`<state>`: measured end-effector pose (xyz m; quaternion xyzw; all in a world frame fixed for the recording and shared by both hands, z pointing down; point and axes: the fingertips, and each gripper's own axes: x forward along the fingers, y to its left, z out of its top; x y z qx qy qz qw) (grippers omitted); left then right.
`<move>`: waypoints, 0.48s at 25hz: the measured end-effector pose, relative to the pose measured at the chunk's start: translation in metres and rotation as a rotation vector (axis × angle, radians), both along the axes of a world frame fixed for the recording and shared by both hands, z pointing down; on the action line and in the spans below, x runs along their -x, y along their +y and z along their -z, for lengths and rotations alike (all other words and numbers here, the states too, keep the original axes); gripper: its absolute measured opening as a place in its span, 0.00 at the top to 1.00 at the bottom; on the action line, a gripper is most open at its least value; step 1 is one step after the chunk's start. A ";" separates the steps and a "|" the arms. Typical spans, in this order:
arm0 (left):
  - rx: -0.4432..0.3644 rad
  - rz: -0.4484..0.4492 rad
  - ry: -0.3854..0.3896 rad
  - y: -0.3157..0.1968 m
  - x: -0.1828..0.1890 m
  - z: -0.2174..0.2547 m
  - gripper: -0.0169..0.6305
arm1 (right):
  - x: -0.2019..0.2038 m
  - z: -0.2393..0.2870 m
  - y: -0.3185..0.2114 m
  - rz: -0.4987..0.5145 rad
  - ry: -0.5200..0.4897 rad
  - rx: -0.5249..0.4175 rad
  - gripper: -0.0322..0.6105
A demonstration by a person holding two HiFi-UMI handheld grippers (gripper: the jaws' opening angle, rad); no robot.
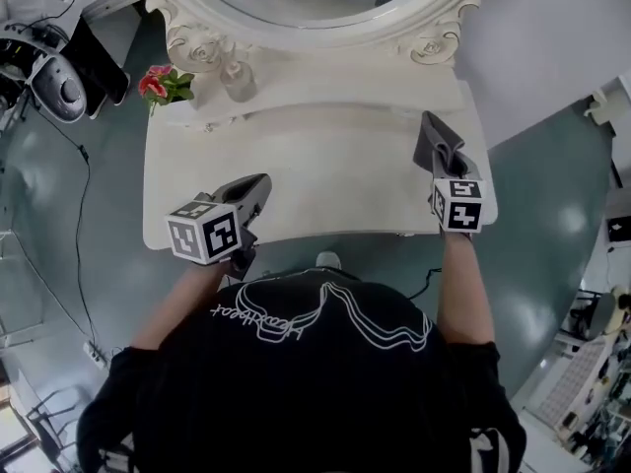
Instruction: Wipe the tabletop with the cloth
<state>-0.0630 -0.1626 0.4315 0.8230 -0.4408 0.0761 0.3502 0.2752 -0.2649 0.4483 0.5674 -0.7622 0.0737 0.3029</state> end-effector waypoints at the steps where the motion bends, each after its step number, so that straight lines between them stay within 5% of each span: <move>1: -0.002 0.007 -0.004 0.004 0.009 0.002 0.97 | 0.023 0.004 0.006 0.033 -0.014 -0.005 0.88; 12: -0.005 0.166 0.006 0.070 0.122 0.003 0.97 | 0.251 0.020 0.066 0.403 -0.129 0.009 0.88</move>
